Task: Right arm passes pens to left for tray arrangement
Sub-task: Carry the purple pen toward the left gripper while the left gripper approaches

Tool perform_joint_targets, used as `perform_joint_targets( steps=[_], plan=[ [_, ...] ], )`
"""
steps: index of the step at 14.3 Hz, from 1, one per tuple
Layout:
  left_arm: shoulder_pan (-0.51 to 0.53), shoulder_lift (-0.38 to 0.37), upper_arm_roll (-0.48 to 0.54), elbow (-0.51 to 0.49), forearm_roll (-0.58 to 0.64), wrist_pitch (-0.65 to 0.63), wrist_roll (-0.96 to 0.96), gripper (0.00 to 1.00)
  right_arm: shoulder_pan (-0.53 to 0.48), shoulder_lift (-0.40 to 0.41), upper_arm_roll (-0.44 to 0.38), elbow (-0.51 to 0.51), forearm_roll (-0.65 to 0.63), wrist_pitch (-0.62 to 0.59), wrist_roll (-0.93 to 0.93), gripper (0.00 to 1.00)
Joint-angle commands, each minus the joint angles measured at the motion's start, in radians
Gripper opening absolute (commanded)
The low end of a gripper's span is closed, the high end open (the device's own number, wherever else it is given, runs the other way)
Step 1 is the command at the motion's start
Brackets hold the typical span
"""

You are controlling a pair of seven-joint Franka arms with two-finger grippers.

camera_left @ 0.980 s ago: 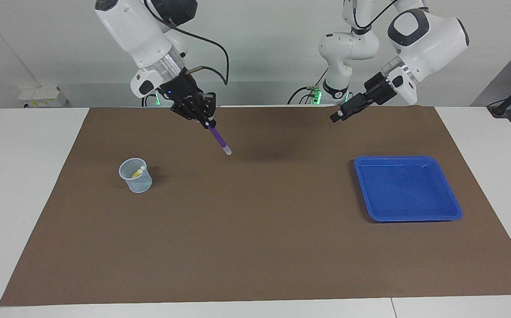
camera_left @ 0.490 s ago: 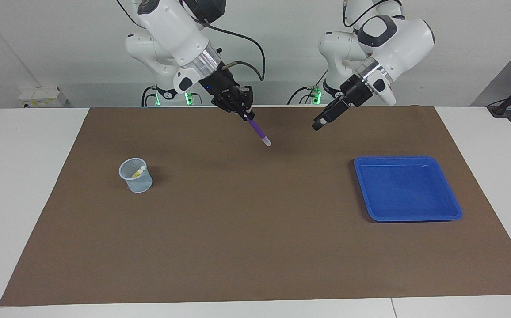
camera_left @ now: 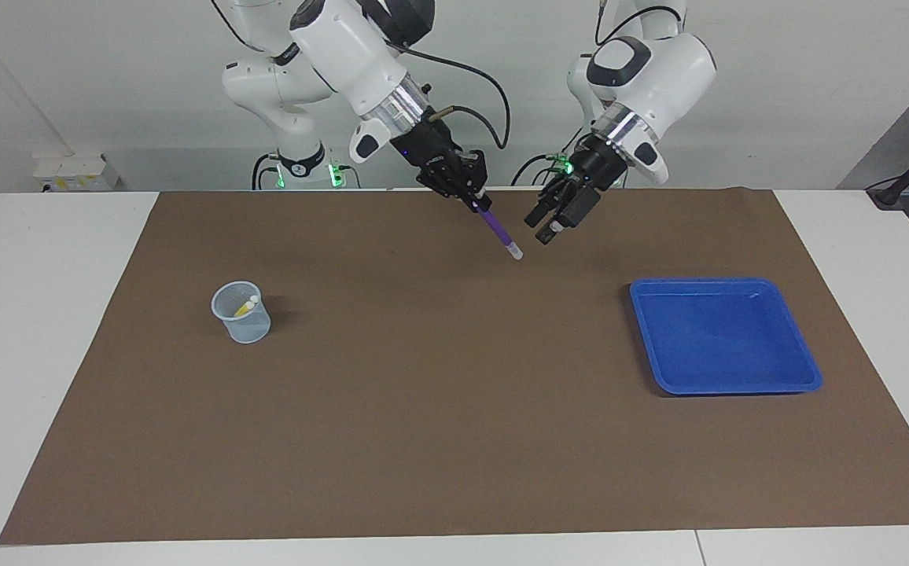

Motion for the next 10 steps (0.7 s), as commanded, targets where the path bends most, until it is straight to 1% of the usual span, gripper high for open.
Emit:
perform_joint_targets(
  steps=[1,6,8,10],
  plan=[
    [-0.044,-0.038,0.011,-0.05,-0.023,0.06,-0.073,0.98,0.006,-0.014,0.001,-0.027,0.039,0.037,0.006,0.0],
    [-0.056,-0.038,0.008,-0.052,-0.023,0.071,-0.147,0.89,0.004,-0.014,0.001,-0.028,0.039,0.037,0.003,0.0],
    [-0.056,-0.038,-0.007,-0.052,-0.023,0.076,-0.176,0.88,0.004,-0.014,0.001,-0.028,0.039,0.038,0.003,0.0],
    [-0.056,-0.038,-0.022,-0.064,-0.023,0.126,-0.206,0.88,0.004,-0.014,0.001,-0.027,0.041,0.038,0.003,0.0]
  ],
)
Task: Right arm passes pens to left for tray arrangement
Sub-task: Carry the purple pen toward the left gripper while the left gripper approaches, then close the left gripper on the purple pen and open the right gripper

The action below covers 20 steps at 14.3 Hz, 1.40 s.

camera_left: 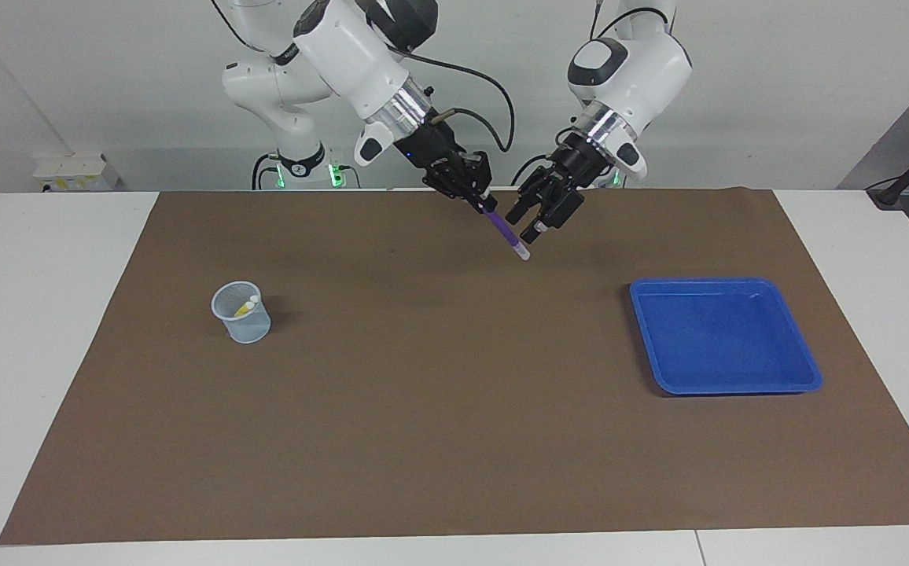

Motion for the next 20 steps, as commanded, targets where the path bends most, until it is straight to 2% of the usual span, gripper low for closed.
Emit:
perform_joint_targets(
  steps=[1,5,6,11,16,20],
  plan=[
    [-0.021,-0.033,-0.024,-0.061,-0.02,0.094,-0.049,0.88,-0.001,-0.013,0.002,-0.019,0.029,0.019,0.004,0.0],
    [-0.021,-0.033,-0.036,-0.07,-0.02,0.119,-0.059,0.88,-0.001,-0.013,0.002,-0.019,0.029,0.019,0.004,0.0],
    [-0.023,-0.033,-0.038,-0.07,-0.02,0.119,-0.061,0.85,-0.001,-0.013,0.002,-0.019,0.029,0.019,0.004,0.0],
    [-0.021,-0.031,-0.044,-0.068,-0.02,0.119,-0.067,0.49,-0.003,-0.013,0.002,-0.018,0.029,0.021,0.004,0.0],
    [-0.026,-0.03,-0.053,-0.065,-0.02,0.137,-0.102,0.39,-0.004,-0.013,0.002,-0.018,0.029,0.021,0.004,0.0],
    [-0.035,-0.03,-0.053,-0.064,-0.02,0.137,-0.105,0.13,-0.006,-0.013,0.002,-0.018,0.029,0.021,0.004,0.0]
  ],
)
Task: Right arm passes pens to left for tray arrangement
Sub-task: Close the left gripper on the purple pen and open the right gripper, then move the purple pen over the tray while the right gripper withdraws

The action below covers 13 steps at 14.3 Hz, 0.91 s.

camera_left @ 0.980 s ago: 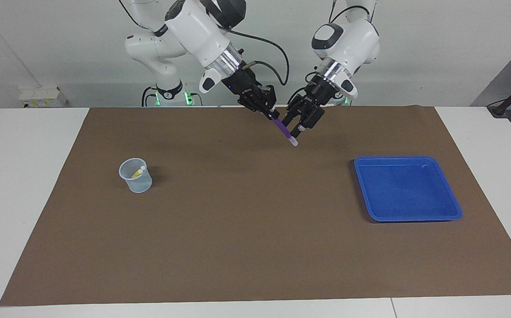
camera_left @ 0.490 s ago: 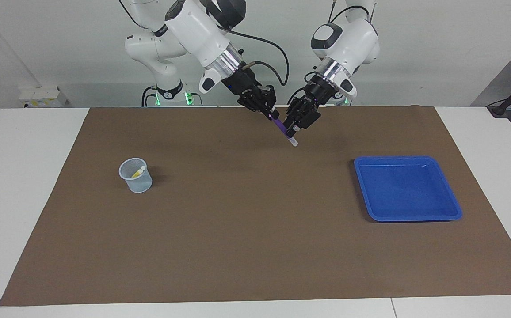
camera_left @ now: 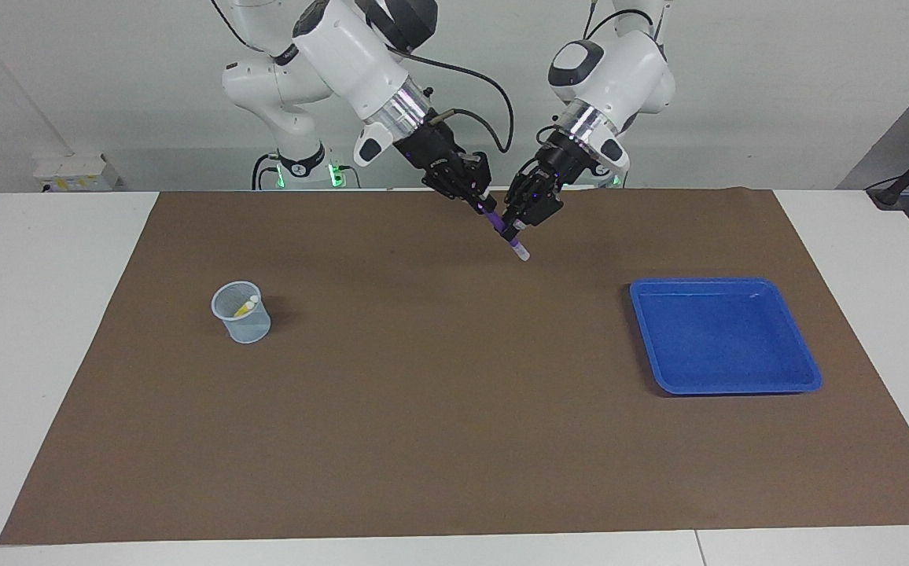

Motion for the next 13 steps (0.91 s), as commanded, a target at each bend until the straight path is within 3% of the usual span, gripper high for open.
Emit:
perform_joint_targets(
  steps=[1,3,9,10,12,13],
  plan=[
    [-0.018,-0.028,0.005,-0.027,-0.019,0.022,-0.014,0.08,-0.007,-0.011,0.003,-0.017,0.029,0.019,0.004,0.0],
    [-0.018,-0.026,0.003,-0.026,-0.019,0.018,-0.014,0.0,-0.007,-0.011,0.003,-0.017,0.029,0.019,0.004,0.0],
    [-0.02,-0.028,0.003,-0.024,-0.019,0.003,-0.032,0.0,-0.016,-0.008,0.002,-0.014,0.029,0.01,0.005,0.0],
    [-0.021,-0.028,0.003,-0.024,-0.019,0.001,-0.029,0.0,-0.018,-0.008,0.002,-0.012,0.029,0.005,0.005,0.09],
    [-0.021,-0.028,0.003,-0.022,-0.019,-0.001,-0.026,0.0,-0.021,-0.008,0.002,-0.012,0.029,0.004,0.005,0.67],
    [-0.021,-0.028,0.003,-0.022,-0.018,-0.002,-0.019,0.0,-0.022,-0.01,0.0,-0.012,0.029,0.001,0.004,0.85]
  ],
)
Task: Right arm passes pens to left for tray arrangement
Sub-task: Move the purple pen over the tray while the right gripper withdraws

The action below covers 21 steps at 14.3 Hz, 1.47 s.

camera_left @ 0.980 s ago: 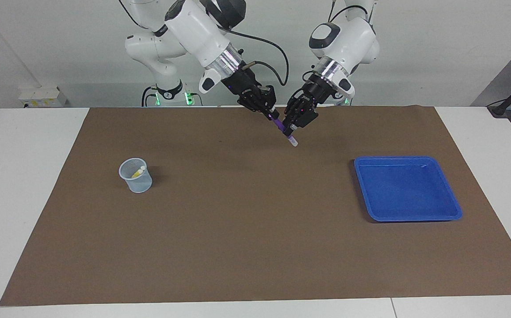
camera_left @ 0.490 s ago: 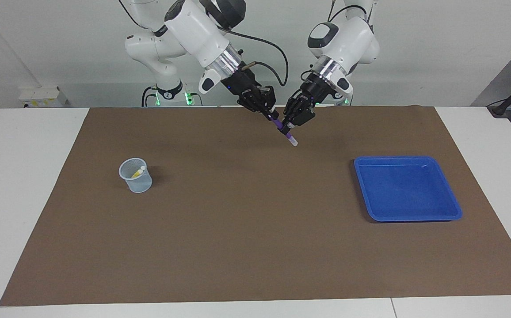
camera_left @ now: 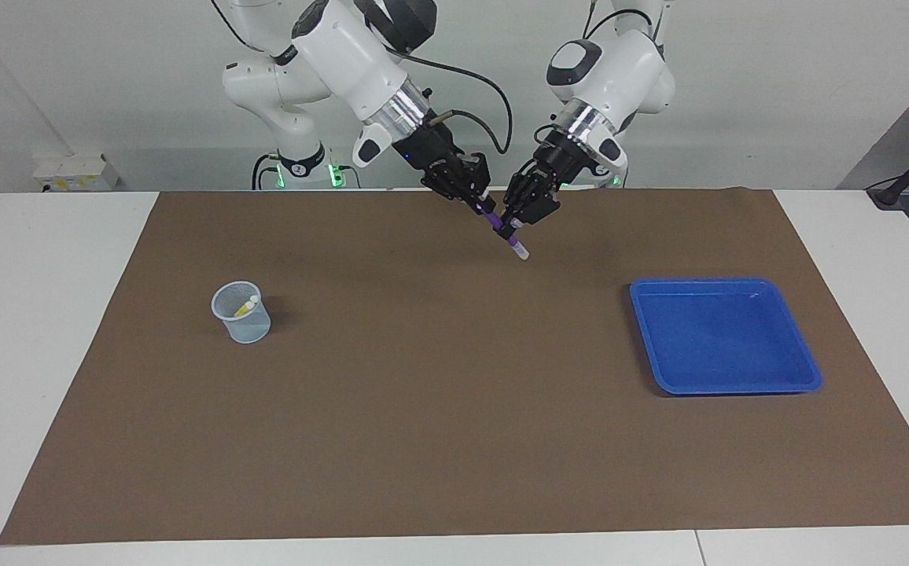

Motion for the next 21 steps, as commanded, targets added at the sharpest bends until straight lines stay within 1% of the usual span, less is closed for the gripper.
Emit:
perform_joint_targets(
  steps=[1,4,5,6,8,10,11,13,15,18,20,21],
  plan=[
    [-0.013,-0.028,0.005,-0.02,-0.018,-0.015,0.005,0.0,-0.018,-0.013,0.001,-0.01,0.028,0.0,0.0,1.0],
    [-0.01,-0.028,0.007,-0.019,-0.016,-0.035,0.034,0.0,-0.043,-0.021,-0.004,-0.006,0.005,-0.049,-0.022,1.0],
    [-0.005,-0.028,0.007,-0.019,-0.016,-0.047,0.058,0.0,-0.061,-0.025,-0.005,-0.006,-0.007,-0.094,-0.042,1.0],
    [0.002,-0.029,0.01,-0.019,-0.016,-0.077,0.089,0.0,-0.084,-0.03,-0.007,-0.006,-0.047,-0.156,-0.08,1.0],
    [0.039,-0.031,0.015,-0.004,-0.008,-0.183,0.191,0.0,-0.133,-0.042,-0.005,-0.006,-0.179,-0.283,-0.201,1.0],
    [0.113,-0.034,0.016,0.019,0.022,-0.345,0.333,0.0,-0.183,-0.056,-0.007,-0.007,-0.262,-0.406,-0.321,1.0],
    [0.155,-0.036,0.016,0.035,0.066,-0.422,0.376,0.0,-0.214,-0.065,-0.007,-0.009,-0.296,-0.467,-0.377,1.0],
    [0.222,-0.034,0.015,0.077,0.193,-0.574,0.445,0.0,-0.268,-0.079,-0.007,-0.009,-0.377,-0.578,-0.518,1.0],
    [0.271,-0.031,0.016,0.108,0.281,-0.697,0.57,0.0,-0.312,-0.08,-0.007,-0.01,-0.455,-0.619,-0.659,1.0],
    [0.346,-0.031,0.016,0.133,0.399,-0.835,0.777,0.0,-0.36,-0.08,-0.007,-0.009,-0.556,-0.646,-0.851,1.0],
    [0.41,-0.029,0.016,0.153,0.468,-0.921,0.92,0.0,-0.395,-0.08,-0.007,-0.006,-0.572,-0.652,-0.872,1.0],
    [0.436,-0.029,0.016,0.153,0.504,-0.94,0.983,0.0,-0.408,-0.08,-0.007,-0.006,-0.572,-0.65,-0.887,1.0]
  ],
)
